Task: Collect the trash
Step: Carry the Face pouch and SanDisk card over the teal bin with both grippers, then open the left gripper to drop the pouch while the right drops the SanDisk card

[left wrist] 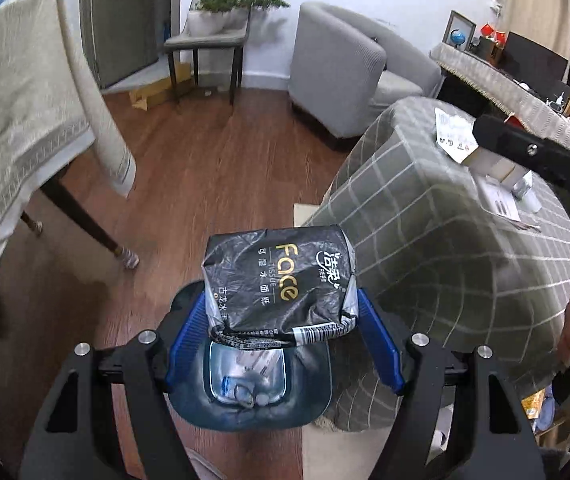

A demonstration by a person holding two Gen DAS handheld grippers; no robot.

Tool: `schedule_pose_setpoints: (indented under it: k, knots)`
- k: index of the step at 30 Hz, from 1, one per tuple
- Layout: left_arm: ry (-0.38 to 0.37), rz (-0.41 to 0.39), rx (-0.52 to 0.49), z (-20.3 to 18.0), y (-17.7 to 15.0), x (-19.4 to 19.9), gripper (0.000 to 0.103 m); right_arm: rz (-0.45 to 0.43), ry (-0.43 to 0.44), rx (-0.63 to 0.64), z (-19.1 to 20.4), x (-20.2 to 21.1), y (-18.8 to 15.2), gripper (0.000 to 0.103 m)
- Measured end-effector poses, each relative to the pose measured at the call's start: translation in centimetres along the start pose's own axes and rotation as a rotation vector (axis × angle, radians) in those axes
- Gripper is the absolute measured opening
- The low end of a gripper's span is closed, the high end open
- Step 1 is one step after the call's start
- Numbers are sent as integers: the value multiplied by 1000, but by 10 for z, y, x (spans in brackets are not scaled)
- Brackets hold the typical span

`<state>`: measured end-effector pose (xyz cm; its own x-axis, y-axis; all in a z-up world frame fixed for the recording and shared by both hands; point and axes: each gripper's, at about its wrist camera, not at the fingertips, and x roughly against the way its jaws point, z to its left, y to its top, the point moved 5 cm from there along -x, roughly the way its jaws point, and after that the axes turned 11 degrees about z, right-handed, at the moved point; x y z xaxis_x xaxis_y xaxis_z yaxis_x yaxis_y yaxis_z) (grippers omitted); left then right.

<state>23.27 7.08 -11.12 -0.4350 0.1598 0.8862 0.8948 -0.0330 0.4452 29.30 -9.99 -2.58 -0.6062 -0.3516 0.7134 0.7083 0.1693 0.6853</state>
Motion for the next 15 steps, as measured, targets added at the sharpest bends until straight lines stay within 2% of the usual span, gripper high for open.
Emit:
schedule_pose_setpoints:
  k: [7, 15]
  knots:
    - [0, 92, -6, 17, -21, -30, 75, 50, 52, 41, 38, -17, -13, 71]
    - [-7, 215, 15, 32, -45, -70, 75, 110, 83, 41, 58, -44, -18, 71]
